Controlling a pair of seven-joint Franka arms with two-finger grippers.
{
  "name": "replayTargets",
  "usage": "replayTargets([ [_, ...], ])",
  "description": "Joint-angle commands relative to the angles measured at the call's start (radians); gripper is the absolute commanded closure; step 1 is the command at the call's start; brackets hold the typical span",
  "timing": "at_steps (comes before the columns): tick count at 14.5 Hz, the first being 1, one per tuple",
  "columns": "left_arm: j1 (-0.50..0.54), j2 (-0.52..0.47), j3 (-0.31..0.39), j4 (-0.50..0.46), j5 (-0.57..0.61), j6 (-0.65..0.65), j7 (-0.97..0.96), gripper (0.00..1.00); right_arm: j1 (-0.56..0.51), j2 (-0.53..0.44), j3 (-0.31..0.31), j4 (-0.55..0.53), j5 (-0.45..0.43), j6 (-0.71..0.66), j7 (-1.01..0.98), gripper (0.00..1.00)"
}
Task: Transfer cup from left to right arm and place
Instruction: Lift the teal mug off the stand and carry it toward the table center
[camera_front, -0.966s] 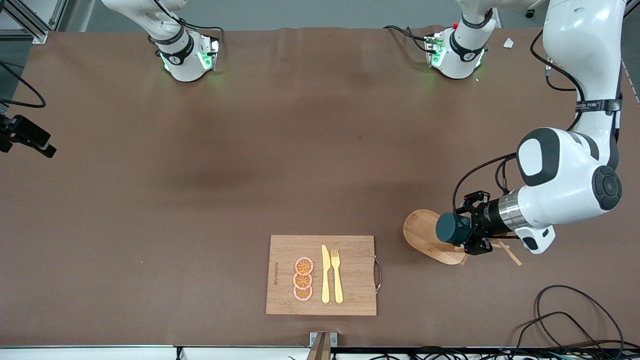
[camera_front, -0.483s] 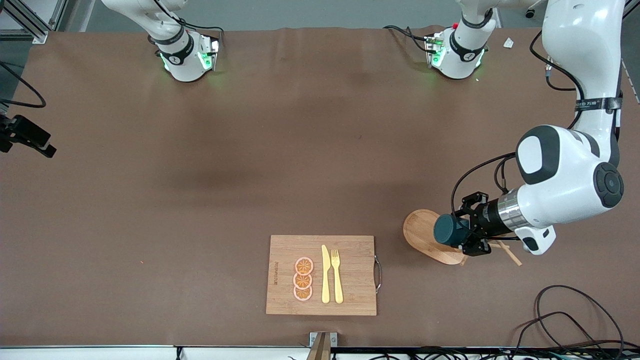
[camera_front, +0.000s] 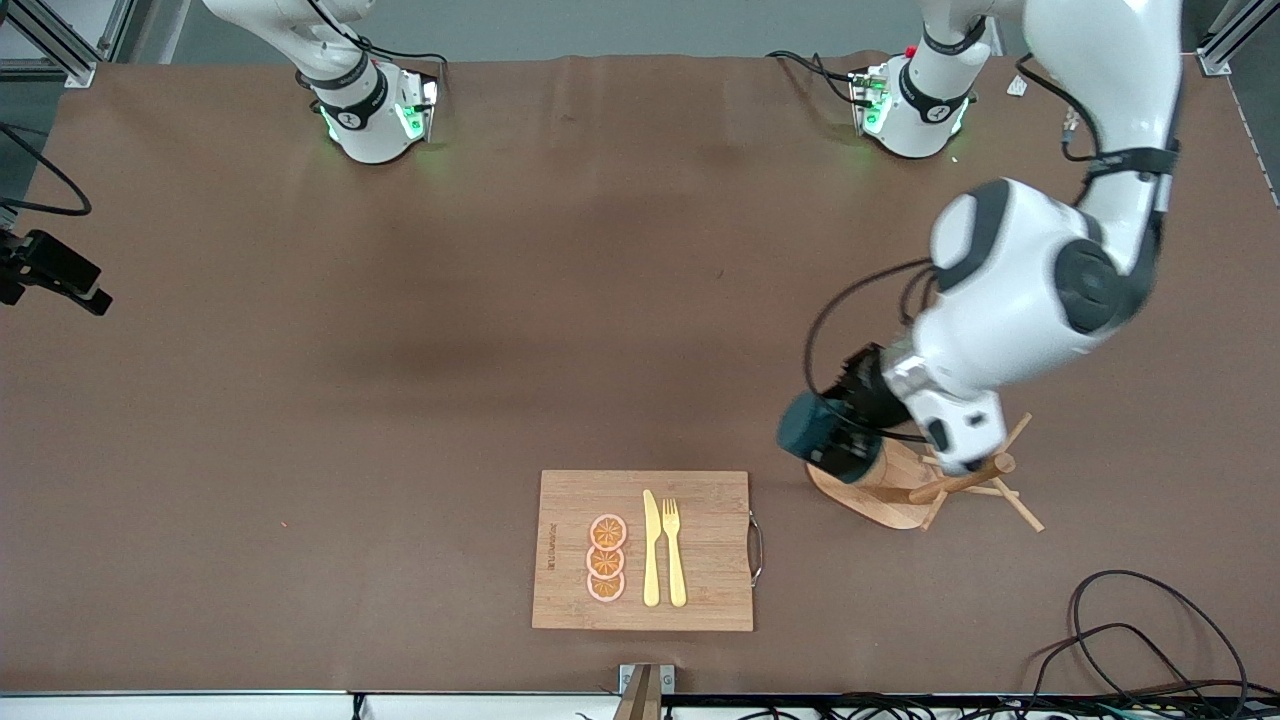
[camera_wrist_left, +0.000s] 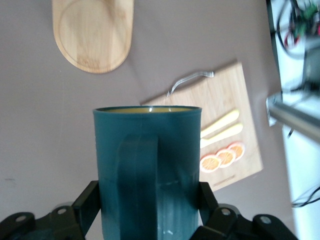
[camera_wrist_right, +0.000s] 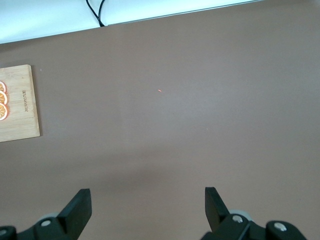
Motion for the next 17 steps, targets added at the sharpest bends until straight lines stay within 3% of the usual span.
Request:
replayTargets([
  [1, -0.121, 0.008, 0.011, 0.015, 0.170, -0.002, -0.012, 0.43, -0.016, -0.020, 0.013, -0.014, -0.014, -0.005, 0.001, 0.00],
  [7, -0.374, 0.106, 0.021, 0.026, 0.664, 0.004, -0.058, 0.45, -0.019, -0.020, 0.012, -0.014, -0.013, -0.007, 0.001, 0.00],
  [14, -0.581, 0.326, 0.018, 0.018, 1.409, 0.004, -0.519, 0.45, -0.019, -0.020, 0.012, -0.016, -0.013, -0.007, 0.001, 0.00],
  [17, -0.647, 0.428, 0.020, 0.015, 1.617, -0.008, -0.606, 0.46, -0.017, -0.020, 0.006, -0.016, -0.013, -0.005, 0.001, 0.00],
])
